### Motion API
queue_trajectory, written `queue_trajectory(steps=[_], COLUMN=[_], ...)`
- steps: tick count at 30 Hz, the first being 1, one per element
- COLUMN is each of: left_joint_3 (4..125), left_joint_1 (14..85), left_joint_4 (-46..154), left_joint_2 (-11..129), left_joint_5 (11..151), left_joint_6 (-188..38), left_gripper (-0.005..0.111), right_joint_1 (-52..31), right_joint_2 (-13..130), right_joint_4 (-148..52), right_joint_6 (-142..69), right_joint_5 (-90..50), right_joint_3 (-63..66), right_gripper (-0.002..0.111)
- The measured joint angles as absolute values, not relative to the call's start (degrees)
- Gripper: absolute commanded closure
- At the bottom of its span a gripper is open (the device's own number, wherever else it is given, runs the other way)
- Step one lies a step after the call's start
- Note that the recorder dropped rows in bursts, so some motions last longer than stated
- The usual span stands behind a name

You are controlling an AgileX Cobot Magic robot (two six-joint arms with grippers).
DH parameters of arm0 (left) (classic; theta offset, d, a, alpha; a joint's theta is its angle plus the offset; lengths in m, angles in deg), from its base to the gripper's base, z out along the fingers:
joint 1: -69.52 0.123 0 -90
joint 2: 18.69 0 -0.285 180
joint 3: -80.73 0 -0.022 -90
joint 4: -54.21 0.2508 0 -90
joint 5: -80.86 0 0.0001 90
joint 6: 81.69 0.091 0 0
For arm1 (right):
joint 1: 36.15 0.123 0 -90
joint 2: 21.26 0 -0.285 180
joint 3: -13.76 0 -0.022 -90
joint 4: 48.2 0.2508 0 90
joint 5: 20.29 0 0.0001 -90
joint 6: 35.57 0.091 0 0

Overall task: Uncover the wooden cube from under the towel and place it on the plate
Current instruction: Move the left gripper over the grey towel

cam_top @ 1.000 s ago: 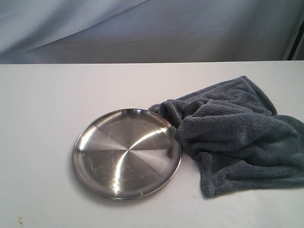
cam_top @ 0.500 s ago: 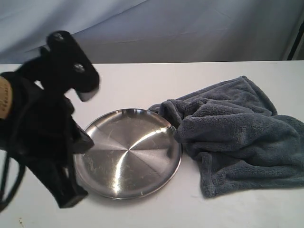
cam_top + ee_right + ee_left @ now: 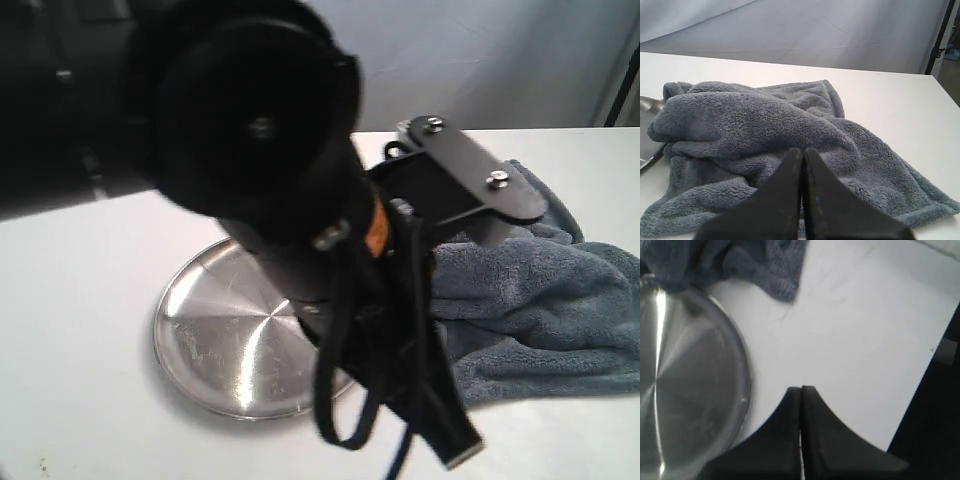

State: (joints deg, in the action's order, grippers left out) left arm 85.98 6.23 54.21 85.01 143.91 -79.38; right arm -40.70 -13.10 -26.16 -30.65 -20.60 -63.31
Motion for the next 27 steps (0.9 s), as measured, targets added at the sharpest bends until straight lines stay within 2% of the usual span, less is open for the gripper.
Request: queue_trajectory(steps=[17,27], left_joint_3=[123.52,138.93], left_joint_1=[6.38,14.71], left_joint_4=[50.39,47.59], left_joint_2=[110.4,121.93], left_joint_5=[139.38,141.13], left_joint_6=[-80.62,-83.66], left_gripper=[0.107,0.107], right_joint_1=[-40.7,-40.7], right_joint_2=[-13.1,-13.1], right_joint_4=[-26.16,-26.16], right_joint_6=[-30.65,-30.65], right_joint_5=[-20.6,-20.6], right_joint_3=[-63.31,-63.31], right_gripper=[0.105,0.105])
